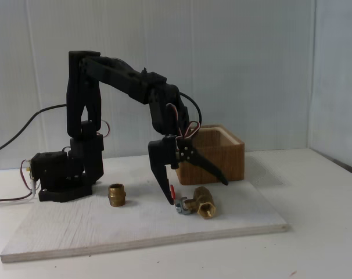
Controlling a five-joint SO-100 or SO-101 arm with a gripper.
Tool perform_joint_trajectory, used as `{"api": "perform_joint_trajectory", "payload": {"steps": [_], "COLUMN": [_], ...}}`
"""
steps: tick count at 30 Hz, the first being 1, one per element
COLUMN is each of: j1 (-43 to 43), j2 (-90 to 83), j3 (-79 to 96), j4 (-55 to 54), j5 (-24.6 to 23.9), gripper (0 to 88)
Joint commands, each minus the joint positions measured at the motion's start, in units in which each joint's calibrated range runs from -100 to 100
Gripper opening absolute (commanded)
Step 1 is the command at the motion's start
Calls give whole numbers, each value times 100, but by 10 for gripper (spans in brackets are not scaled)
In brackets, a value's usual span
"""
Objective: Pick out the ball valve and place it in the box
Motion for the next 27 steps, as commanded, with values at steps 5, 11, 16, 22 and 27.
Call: {"api": "perform_joint_trajectory", "payload": {"steps": [5, 11, 16, 22, 27], "j1": [-37, -45, -45, -15, -23], "j2": [-59, -50, 103, 560, 586], "j3": [-250, -214, -268, -277, -458], "j4": [-48, -57, -65, -479, -427], "j5": [110, 110, 105, 105, 110], "gripper": [463, 463, 463, 463, 463]}}
